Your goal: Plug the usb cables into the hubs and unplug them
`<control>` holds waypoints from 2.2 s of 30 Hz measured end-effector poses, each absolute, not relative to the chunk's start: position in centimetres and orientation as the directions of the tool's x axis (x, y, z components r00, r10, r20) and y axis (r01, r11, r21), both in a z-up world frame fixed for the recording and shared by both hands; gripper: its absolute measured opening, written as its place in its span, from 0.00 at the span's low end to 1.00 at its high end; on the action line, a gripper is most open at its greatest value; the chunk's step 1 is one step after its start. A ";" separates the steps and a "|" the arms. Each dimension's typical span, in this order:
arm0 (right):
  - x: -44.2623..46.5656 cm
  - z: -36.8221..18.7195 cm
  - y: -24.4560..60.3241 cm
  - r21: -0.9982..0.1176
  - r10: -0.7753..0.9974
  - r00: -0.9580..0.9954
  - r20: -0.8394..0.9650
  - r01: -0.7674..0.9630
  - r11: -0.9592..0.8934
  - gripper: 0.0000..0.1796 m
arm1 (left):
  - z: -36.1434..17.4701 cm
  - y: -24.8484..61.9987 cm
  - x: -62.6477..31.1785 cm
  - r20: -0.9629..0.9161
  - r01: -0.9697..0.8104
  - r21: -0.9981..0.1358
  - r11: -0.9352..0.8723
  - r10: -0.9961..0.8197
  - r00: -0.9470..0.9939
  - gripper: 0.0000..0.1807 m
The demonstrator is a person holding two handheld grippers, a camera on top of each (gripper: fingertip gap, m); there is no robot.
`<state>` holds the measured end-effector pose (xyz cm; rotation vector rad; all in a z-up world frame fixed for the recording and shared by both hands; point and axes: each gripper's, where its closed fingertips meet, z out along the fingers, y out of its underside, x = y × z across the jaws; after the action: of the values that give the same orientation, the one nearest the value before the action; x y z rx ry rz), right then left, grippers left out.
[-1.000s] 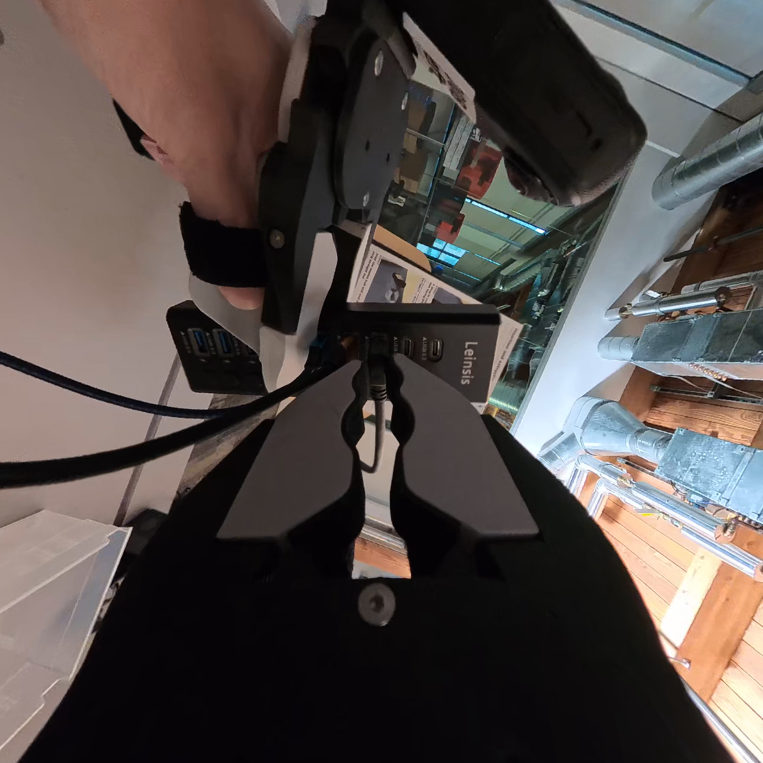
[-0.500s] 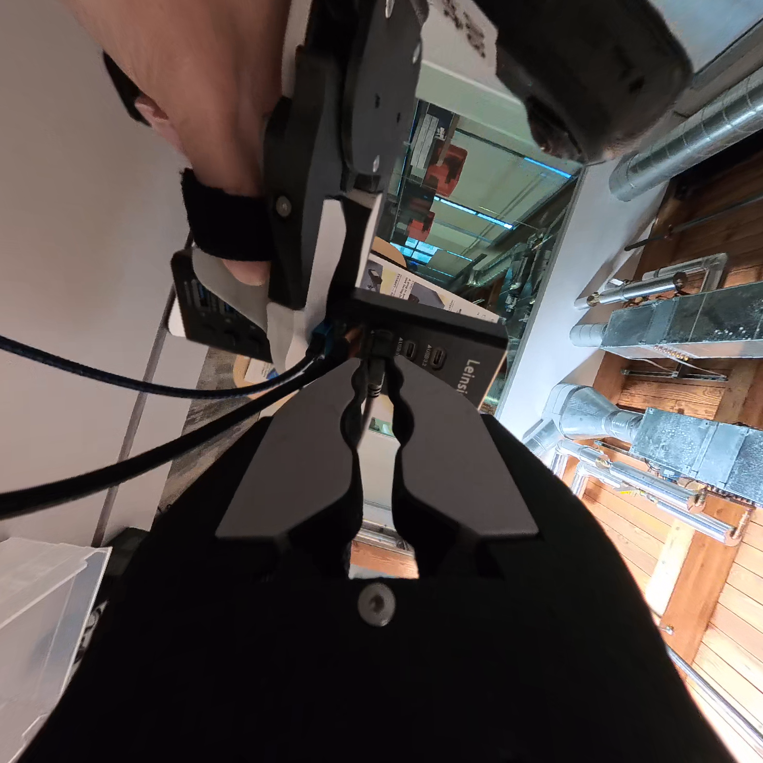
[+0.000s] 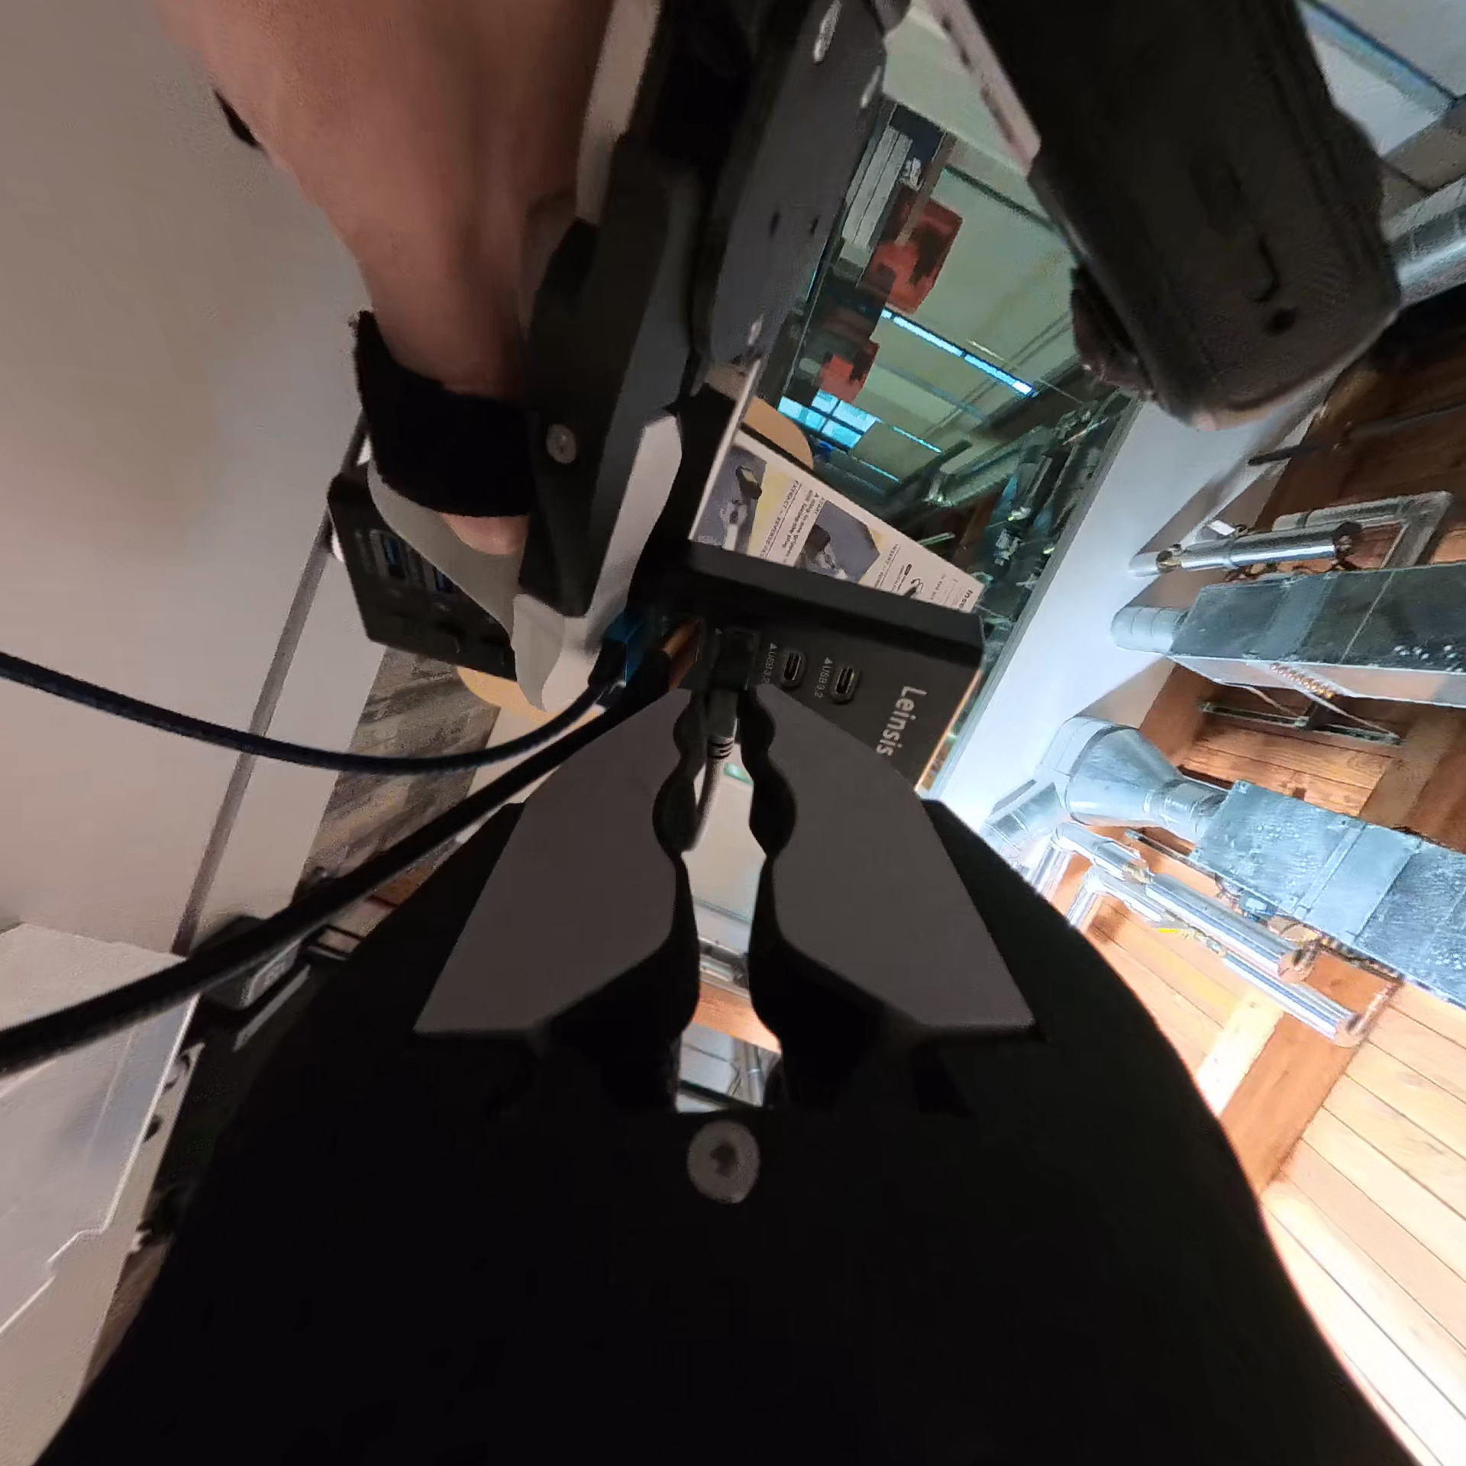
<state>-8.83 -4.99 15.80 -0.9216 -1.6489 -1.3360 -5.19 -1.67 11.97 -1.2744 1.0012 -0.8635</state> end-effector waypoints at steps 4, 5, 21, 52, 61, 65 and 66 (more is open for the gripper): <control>-9.2 16.1 -5.0 0.405 0.038 -0.415 0.909 0.901 0.157 0.04 | 12.2 -1.6 -5.5 -0.133 -0.036 -0.991 0.128 -0.925 0.356 0.16; -9.2 16.2 -5.0 0.395 0.037 -0.406 0.913 0.904 0.164 0.05 | 12.3 -1.7 -5.4 -0.111 -0.027 -0.994 0.108 -0.938 0.329 0.16; -8.6 16.1 -5.1 0.246 0.161 -0.304 0.939 0.920 0.304 0.05 | 11.7 -3.1 -4.6 0.028 -0.006 -1.000 -0.029 -0.992 0.125 0.16; -5.1 21.2 -16.1 -0.839 0.855 0.077 0.513 -0.163 0.518 0.05 | 14.5 -3.7 -7.2 0.075 0.064 -0.995 -0.073 -0.997 0.019 0.16; -2.1 20.7 -18.2 -0.627 0.715 -0.016 0.698 -0.495 0.601 0.05 | 14.7 -3.9 -8.1 0.001 -0.016 -1.000 -0.002 -0.997 0.080 0.16; -1.2 20.3 -17.4 -0.579 0.700 0.035 0.714 -0.533 0.617 0.05 | 14.2 -3.6 -8.0 0.000 -0.041 -0.999 -0.003 -0.997 0.072 0.16; -1.3 20.2 -17.1 -0.582 0.704 0.046 0.708 -0.527 0.619 0.05 | 14.0 -3.6 -7.9 0.012 -0.046 -0.999 -0.015 -0.998 0.058 0.16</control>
<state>-1.25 -17.08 20.21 -0.1805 -1.1982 0.9480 -7.90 -3.64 14.04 -1.2798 1.1938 -1.1543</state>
